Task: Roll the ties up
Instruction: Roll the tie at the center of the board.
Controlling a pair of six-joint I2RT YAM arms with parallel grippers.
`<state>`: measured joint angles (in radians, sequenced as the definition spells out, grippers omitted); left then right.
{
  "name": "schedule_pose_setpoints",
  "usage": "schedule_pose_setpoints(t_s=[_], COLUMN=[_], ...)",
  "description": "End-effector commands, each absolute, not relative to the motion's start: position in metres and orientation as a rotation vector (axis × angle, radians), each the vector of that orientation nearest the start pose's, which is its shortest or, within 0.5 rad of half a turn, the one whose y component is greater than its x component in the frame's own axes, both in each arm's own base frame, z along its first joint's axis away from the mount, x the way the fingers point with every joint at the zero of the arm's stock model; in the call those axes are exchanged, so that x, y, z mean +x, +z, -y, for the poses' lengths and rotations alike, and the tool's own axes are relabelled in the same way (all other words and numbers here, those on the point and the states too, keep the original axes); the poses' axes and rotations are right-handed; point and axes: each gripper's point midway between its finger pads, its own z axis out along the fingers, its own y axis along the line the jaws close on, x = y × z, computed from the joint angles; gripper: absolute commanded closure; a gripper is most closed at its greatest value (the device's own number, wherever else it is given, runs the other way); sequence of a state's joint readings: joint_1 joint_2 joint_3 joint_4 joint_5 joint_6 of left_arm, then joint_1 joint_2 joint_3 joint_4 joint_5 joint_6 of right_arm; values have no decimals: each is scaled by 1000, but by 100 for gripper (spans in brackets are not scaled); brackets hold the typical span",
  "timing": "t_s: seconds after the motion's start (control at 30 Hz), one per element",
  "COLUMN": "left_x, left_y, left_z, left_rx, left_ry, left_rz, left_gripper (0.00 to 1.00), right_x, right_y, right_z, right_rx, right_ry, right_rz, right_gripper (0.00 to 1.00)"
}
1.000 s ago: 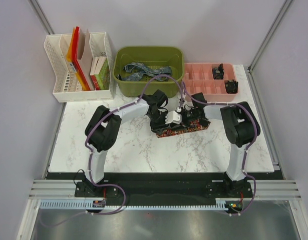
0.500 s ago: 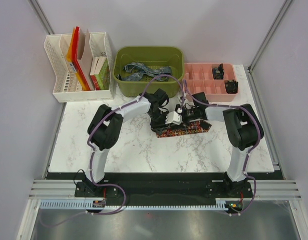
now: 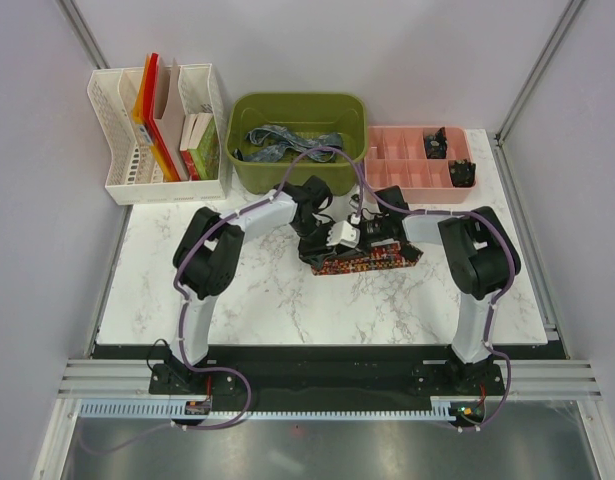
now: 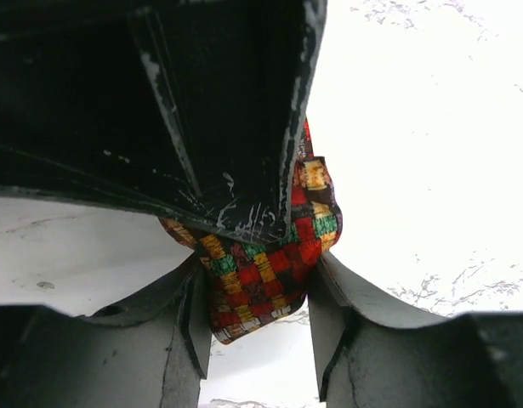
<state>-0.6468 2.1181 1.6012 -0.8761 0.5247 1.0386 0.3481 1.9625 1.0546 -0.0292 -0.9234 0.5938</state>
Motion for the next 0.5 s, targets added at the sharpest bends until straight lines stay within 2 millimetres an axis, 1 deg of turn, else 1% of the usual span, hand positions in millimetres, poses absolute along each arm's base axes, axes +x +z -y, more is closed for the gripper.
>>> schedule_pose_setpoints(t_s=[0.0,0.03,0.07,0.17,0.23,0.27,0.3,0.33,0.37,0.4,0.43,0.47], left_x=[289,290,289,295,295,299,297,298,303,303,304,307], left_y=[32,35,39,53,61,66,66,73,76,73,77,75], left_z=[285,286,288,289,284,286,281,282,283,279,279,276], left_rx=[-2500,-2498,-2493,-2501,-2497,-2518,-2504,-2518,-2546,-2532,-2534,-2530], left_ry=[882,901,943,993,1019,1035,1049,1057,1054,1054,1048,1002], left_rz=[2097,2112,2121,2192,2231,2251,2265,2288,2312,2336,2367,2399], left_gripper=[48,44,43,36,30,28,27,25,23,22,20,19], right_x=[323,324,324,324,326,325,325,323,324,323,321,320], right_y=[23,18,15,5,-2,-5,-8,-15,-18,-21,-25,-27], right_z=[-258,-255,-254,-249,-245,-244,-240,-238,-237,-236,-235,-235], right_rx=[-131,-124,-130,-136,-134,-135,-127,-113,-105,-96,-83,-78], right_ry=[1354,1339,1336,1301,1270,1260,1246,1235,1229,1222,1219,1216], right_rz=[-2644,-2654,-2656,-2673,-2683,-2690,-2698,-2716,-2722,-2733,-2746,-2751], right_gripper=[100,100,100,100,100,100,100,100,100,100,100,100])
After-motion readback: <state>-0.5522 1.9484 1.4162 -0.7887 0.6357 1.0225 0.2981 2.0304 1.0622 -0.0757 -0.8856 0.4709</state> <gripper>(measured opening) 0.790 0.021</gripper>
